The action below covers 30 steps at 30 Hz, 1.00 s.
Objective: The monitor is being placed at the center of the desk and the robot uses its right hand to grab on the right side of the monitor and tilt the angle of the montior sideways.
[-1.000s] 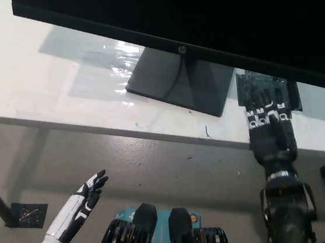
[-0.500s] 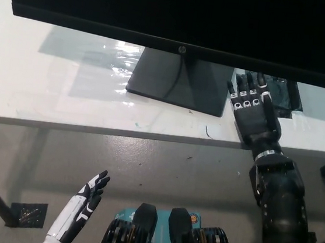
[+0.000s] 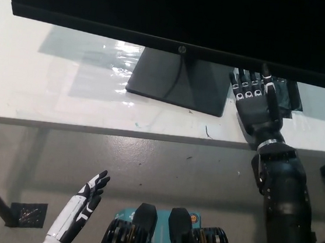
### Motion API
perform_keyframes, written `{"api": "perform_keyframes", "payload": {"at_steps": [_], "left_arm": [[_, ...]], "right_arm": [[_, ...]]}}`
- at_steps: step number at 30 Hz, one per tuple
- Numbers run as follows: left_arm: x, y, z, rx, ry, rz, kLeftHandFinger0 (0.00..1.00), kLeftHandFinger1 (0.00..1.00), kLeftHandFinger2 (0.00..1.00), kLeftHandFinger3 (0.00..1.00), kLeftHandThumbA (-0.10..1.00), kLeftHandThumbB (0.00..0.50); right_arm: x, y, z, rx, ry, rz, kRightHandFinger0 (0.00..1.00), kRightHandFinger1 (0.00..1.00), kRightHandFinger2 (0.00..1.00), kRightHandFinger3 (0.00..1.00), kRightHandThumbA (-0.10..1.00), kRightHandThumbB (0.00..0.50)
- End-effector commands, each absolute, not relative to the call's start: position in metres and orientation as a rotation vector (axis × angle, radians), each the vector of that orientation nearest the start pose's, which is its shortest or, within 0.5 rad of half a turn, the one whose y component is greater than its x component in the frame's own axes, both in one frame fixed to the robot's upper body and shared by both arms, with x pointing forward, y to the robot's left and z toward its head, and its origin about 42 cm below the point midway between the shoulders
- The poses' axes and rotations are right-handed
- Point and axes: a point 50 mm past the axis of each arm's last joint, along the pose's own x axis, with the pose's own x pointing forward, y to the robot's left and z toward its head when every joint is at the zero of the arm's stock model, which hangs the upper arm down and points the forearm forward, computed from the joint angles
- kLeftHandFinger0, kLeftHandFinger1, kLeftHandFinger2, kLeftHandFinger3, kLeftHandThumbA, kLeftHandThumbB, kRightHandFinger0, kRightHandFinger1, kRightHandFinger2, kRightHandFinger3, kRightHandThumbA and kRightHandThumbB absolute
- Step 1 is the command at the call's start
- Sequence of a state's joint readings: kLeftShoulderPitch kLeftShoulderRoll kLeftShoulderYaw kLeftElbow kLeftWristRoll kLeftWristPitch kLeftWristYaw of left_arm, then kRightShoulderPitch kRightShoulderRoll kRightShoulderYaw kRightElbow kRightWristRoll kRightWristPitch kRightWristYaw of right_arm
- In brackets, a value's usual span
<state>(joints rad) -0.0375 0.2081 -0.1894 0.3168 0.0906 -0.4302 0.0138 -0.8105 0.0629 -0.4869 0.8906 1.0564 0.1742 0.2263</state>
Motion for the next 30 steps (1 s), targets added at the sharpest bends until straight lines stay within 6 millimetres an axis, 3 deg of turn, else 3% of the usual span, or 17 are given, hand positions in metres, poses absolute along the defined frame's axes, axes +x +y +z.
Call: {"api": "perform_keyframes", "payload": {"at_steps": [1, 17, 24, 30], "left_arm": [[0.282, 0.241, 0.056, 0.290, -0.202, -0.212, 1.00, 1.00, 1.00, 1.00, 1.00, 0.386], [0.279, 0.240, 0.055, 0.300, -0.201, -0.212, 1.00, 1.00, 1.00, 1.00, 1.00, 0.382], [0.281, 0.241, 0.056, 0.296, -0.204, -0.211, 1.00, 1.00, 1.00, 1.00, 1.00, 0.381], [0.279, 0.241, 0.054, 0.308, -0.202, -0.204, 1.00, 1.00, 1.00, 1.00, 1.00, 0.377]], "right_arm": [[0.527, -0.168, 0.201, 1.349, -0.046, 0.213, 1.00, 1.00, 1.00, 1.00, 1.00, 0.387], [0.543, -0.169, 0.201, 1.327, -0.021, 0.202, 1.00, 1.00, 1.00, 1.00, 1.00, 0.372], [0.554, -0.168, 0.214, 1.301, -0.027, 0.200, 1.00, 1.00, 1.00, 1.00, 1.00, 0.385], [0.567, -0.163, 0.238, 1.277, -0.023, 0.197, 1.00, 1.00, 1.00, 1.00, 1.00, 0.384]]}}
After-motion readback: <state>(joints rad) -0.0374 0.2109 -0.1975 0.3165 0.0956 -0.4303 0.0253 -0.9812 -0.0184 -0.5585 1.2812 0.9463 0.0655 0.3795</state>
